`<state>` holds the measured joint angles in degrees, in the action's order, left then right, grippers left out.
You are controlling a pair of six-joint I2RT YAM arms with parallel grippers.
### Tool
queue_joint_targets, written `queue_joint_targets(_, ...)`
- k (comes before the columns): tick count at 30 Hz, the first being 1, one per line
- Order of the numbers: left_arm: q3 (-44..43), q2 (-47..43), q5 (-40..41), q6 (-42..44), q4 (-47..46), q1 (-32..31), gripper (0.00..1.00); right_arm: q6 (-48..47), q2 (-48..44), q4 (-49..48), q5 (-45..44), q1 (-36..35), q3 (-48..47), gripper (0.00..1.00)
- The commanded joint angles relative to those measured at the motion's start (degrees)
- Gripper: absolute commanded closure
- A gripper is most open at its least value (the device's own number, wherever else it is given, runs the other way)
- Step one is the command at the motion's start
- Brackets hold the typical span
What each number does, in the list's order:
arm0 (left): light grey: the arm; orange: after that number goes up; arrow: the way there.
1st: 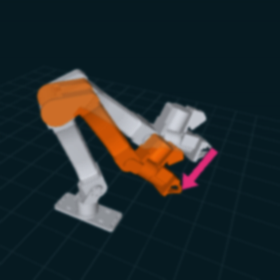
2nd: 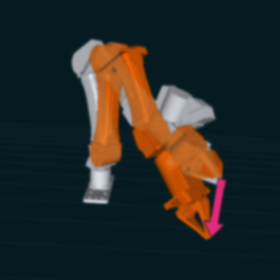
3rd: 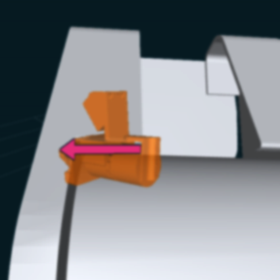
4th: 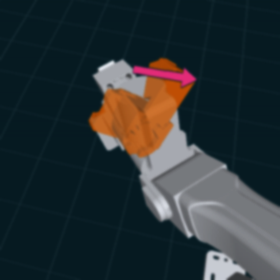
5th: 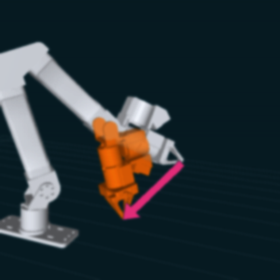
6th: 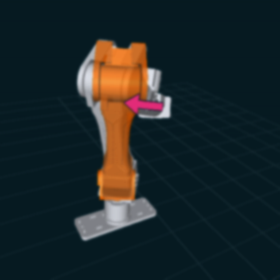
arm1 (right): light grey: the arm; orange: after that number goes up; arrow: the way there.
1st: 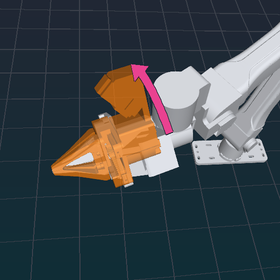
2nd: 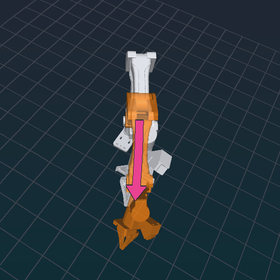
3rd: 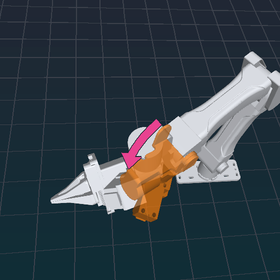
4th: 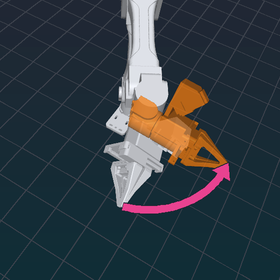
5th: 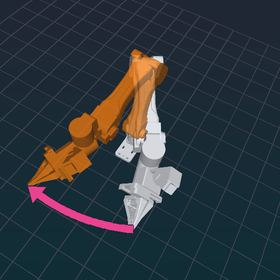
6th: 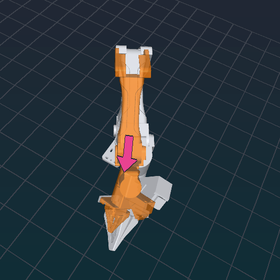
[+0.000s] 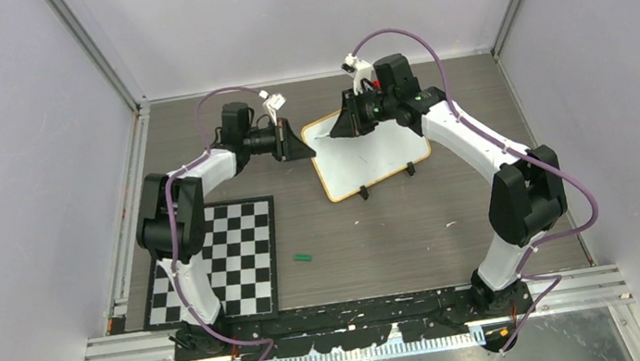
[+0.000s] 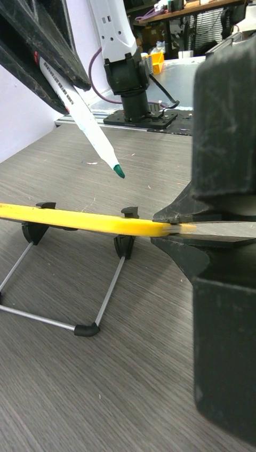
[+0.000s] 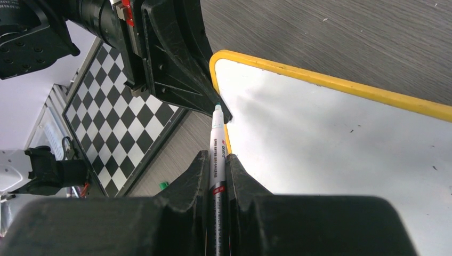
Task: Write a sentence on the whiteboard
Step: Move the whiteboard to the center of the board.
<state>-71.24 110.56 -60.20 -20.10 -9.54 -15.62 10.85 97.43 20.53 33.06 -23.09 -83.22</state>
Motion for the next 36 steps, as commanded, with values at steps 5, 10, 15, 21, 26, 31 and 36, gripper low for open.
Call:
queue_joint_targets(5,-1.62,-2.86,-4.91,7.02,7.34,-1.39,1.0,-1.66,-3.16,1.01,3.04,-0.23,-1.44,1.0)
queue_joint_targets(10,-2.4,-3.35,-7.4,8.79,10.93,-2.04,1.0,-4.51,-4.7,5.5,3.14,-0.18,-2.45,1.0)
queue_joint_targets(15,-4.65,-2.31,-11.06,8.95,13.4,-2.09,1.0,-4.32,-5.31,6.78,5.21,0.14,-3.22,1.0)
queue_joint_targets(21,-5.38,-0.97,-14.85,7.35,13.76,-2.36,1.0,-3.55,-6.13,8.3,8.12,0.43,-4.4,1.0)
queue_joint_targets(26,-3.9,-1.63,-13.74,8.4,13.63,-2.41,1.0,-2.59,-6.62,8.84,9.89,1.2,-5.18,1.0)
queue_joint_targets(31,0.67,-3.65,-5.69,3.77,4.61,-2.05,0.66,-1.41,-7.24,9.01,10.53,2.9,-6.56,1.0)
queue_joint_targets(36,5.82,-4.98,-0.65,-1.87,-6.41,-2.21,0.46,-0.39,-8.42,9.08,11.22,4.92,-6.72,1.0)
